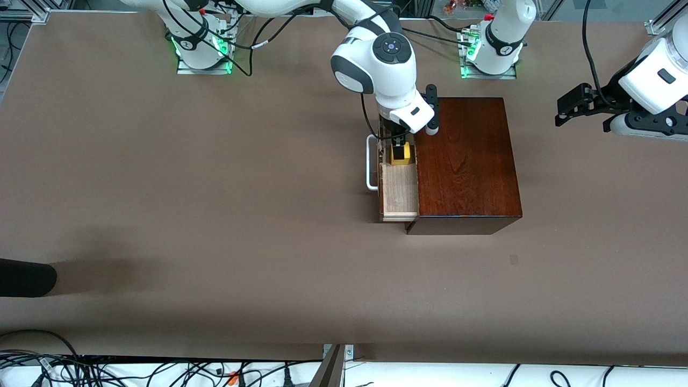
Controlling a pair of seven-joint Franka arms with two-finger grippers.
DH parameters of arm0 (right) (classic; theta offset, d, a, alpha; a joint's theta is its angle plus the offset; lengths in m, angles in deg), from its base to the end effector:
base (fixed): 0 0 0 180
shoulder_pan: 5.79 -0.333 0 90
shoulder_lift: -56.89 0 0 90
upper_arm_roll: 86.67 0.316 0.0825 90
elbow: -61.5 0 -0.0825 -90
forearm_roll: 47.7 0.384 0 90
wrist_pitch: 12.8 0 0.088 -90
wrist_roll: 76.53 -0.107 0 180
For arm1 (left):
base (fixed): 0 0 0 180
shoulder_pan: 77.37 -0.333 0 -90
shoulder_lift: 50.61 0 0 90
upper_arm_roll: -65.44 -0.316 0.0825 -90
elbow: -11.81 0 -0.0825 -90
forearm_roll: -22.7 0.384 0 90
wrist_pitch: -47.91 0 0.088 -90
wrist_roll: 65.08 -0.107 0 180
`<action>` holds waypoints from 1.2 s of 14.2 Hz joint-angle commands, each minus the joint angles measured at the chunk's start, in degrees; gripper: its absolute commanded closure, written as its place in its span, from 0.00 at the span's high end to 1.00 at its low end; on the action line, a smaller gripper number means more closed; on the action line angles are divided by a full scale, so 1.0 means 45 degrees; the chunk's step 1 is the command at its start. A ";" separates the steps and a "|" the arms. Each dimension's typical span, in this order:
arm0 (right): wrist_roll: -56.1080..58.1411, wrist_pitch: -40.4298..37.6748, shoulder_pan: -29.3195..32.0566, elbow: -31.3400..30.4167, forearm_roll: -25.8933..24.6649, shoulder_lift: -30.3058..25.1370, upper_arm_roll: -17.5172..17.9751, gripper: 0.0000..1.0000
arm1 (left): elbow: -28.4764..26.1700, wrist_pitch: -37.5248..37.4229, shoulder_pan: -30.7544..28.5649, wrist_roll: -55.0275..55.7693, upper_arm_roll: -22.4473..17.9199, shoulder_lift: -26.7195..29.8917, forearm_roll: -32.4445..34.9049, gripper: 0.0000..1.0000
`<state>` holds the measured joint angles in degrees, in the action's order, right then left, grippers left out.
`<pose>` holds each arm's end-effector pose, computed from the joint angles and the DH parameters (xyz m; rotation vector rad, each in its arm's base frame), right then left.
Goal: Open drawer, take yellow block, close drawer
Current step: 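Lower the right gripper and close it on the yellow cube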
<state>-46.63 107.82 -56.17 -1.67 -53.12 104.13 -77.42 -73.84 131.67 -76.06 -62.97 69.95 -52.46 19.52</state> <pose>0.4346 0.6505 0.3454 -2.1926 -2.1280 -0.2667 0.5501 -0.0617 0.6331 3.0847 -0.1065 -0.1066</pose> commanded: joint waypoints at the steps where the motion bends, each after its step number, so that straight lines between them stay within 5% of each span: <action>1: 0.0055 0.0089 -0.0151 0.0502 -0.0222 0.0440 -0.0101 1.00 | -0.0108 0.0174 0.0060 -0.0235 -0.0104 0.0117 -0.0095 1.00; 12: 0.0016 0.0499 -0.0210 0.0502 -0.0671 0.0772 -0.0140 1.00 | -0.0166 0.0291 0.0060 -0.0294 -0.0143 0.0000 0.0745 1.00; 14: 0.0074 0.0460 -0.0210 0.0502 -0.0730 0.0772 -0.0140 0.84 | -0.0224 0.0311 0.0040 -0.0294 -0.0143 -0.0019 0.0745 1.00; 17: 0.0075 0.0227 -0.0210 0.0502 -0.0769 0.0714 -0.0140 0.43 | -0.0283 0.0311 0.0040 -0.0294 -0.0162 -0.0019 0.0765 1.00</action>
<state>-46.63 109.94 -56.44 -1.57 -55.54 106.50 -77.57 -74.12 132.24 -76.06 -63.08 69.50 -53.10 21.70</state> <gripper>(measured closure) 0.286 0.000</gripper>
